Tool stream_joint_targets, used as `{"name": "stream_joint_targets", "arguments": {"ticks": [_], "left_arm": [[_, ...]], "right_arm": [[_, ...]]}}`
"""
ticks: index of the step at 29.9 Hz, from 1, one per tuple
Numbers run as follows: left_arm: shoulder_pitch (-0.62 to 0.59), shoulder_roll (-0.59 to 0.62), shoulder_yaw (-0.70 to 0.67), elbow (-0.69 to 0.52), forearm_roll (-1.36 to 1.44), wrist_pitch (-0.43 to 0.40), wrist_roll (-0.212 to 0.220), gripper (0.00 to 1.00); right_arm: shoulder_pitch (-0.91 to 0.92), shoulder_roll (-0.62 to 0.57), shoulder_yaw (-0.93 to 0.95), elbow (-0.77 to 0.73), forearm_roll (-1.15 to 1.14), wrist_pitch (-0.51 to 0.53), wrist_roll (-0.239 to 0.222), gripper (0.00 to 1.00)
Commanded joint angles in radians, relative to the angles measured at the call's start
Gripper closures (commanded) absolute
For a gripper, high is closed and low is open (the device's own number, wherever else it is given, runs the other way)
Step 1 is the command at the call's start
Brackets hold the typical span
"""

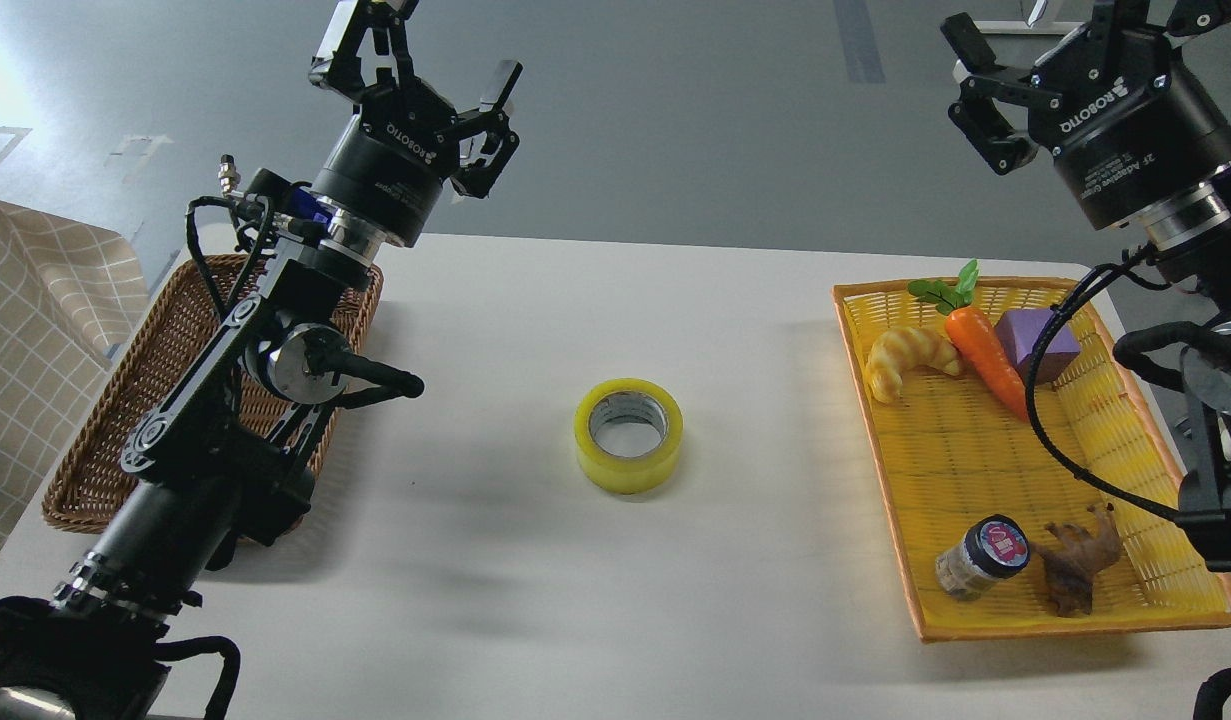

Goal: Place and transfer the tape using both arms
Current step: 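Withdraw the right gripper up away from the tape, then reach the left gripper toward the tape roll on the table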

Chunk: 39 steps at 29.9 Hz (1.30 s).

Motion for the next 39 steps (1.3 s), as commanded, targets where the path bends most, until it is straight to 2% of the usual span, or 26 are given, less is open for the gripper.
{"name": "stream_joint_targets", "arguments": {"ticks": [1, 3, 6, 13, 15, 18, 21, 24, 28, 30, 31, 34, 36, 37, 39], "left_arm": [[0.000, 0.019, -0.004, 0.000, 0.000, -0.001, -0.007, 0.02], [0.007, 0.028, -0.013, 0.000, 0.000, -0.001, -0.007, 0.02], [0.014, 0.037, -0.011, 0.000, 0.002, -0.002, -0.008, 0.02], [0.031, 0.045, 0.001, -0.040, 0.095, 0.005, -0.012, 0.02], [0.026, 0.042, 0.002, -0.062, 0.260, 0.033, -0.018, 0.02], [0.025, 0.047, 0.022, -0.091, 0.533, 0.128, -0.018, 0.02], [0.022, 0.066, 0.038, -0.097, 0.674, 0.140, -0.016, 0.02], [0.005, 0.118, 0.111, -0.099, 0.809, 0.142, -0.016, 0.02], [-0.020, 0.158, 0.211, -0.099, 1.079, 0.200, -0.012, 0.02], [-0.013, 0.149, 0.222, -0.100, 1.182, 0.234, 0.016, 0.02], [-0.012, 0.148, 0.225, -0.105, 1.225, 0.234, 0.053, 0.02], [-0.012, 0.149, 0.239, -0.123, 1.258, 0.235, 0.123, 0.02], [-0.029, 0.157, 0.268, -0.123, 1.273, 0.235, 0.195, 0.02], [-0.036, 0.165, 0.278, -0.120, 1.301, 0.234, 0.209, 0.02], [-0.035, 0.169, 0.297, -0.122, 1.330, 0.234, 0.211, 0.02]], "right_arm": [[0.001, 0.019, -0.011, -0.002, -0.001, -0.001, -0.006, 0.00], [0.008, 0.020, -0.017, -0.004, -0.007, -0.011, -0.009, 0.00], [0.026, 0.022, -0.063, -0.009, -0.014, -0.058, -0.052, 0.00], [0.052, 0.020, -0.085, -0.007, -0.013, -0.058, -0.052, 0.00], [0.049, 0.014, -0.092, -0.006, -0.013, -0.057, -0.052, 0.00], [0.051, 0.012, -0.109, -0.003, -0.013, -0.058, -0.055, 0.00], [0.051, 0.009, -0.108, -0.002, -0.013, -0.063, -0.055, 0.00], [0.049, 0.005, -0.106, -0.004, -0.013, -0.067, -0.055, 0.00], [0.049, 0.005, -0.106, -0.002, -0.013, -0.069, -0.056, 0.00], [0.049, 0.006, -0.103, -0.002, -0.013, -0.069, -0.057, 0.00], [0.049, 0.005, -0.101, -0.002, -0.013, -0.070, -0.057, 0.00], [0.049, 0.005, -0.098, -0.002, -0.013, -0.069, -0.057, 0.00], [0.049, 0.005, -0.097, -0.002, -0.013, -0.069, -0.057, 0.00], [0.051, 0.003, -0.097, -0.004, -0.013, -0.069, -0.058, 0.00], [0.055, -0.001, -0.095, -0.003, -0.013, -0.069, -0.060, 0.00]]}}
